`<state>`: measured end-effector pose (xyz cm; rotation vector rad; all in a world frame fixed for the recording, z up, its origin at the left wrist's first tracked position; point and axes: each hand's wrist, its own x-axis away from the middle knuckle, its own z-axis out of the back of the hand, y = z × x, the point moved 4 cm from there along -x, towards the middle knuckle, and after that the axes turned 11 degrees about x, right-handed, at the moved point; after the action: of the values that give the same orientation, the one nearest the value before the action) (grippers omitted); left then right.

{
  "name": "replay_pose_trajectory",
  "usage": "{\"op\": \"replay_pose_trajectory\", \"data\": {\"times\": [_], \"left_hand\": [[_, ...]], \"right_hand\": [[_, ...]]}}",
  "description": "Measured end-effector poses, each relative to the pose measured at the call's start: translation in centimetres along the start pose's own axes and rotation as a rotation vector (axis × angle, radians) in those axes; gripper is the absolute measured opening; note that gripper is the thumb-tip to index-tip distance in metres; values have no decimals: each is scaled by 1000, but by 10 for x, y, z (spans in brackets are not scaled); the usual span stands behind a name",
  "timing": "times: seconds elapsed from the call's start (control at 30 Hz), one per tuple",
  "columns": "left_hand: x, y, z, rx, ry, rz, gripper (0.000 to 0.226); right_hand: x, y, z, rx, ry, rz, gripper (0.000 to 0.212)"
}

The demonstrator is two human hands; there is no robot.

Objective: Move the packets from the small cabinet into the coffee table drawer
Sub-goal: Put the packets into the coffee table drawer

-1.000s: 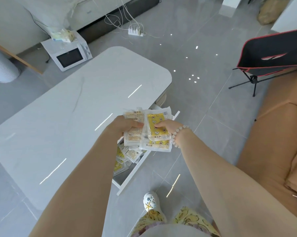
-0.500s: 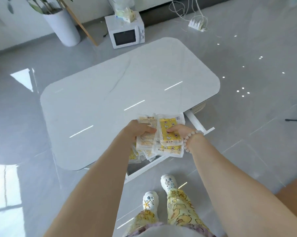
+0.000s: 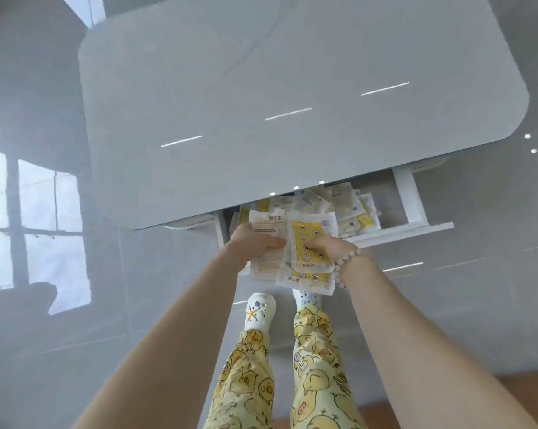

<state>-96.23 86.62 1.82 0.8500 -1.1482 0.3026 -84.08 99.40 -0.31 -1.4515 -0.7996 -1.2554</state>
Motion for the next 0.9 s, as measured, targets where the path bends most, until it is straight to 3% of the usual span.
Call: {"op": "replay_pose_trajectory", "data": {"times": [0.23, 0.37, 0.43, 0.6, 0.9], "left_hand": [[-86, -58, -14, 161, 82, 111, 29], [-138, -81, -11, 253, 150, 147, 39], [-164, -88, -6, 271, 173, 134, 43], [-222, -103, 7, 286, 205, 105, 23], [-280, -131, 7, 255, 243, 95, 35]], "right_hand": [[-90, -4, -8, 323, -1, -103, 59], [-140, -25, -20, 369, 25, -75, 63], [-172, -32, -28, 367, 79, -20, 59], [-230, -40, -43, 465, 124, -2, 44], [-276, -48, -77, 1024, 228, 179, 16]]}}
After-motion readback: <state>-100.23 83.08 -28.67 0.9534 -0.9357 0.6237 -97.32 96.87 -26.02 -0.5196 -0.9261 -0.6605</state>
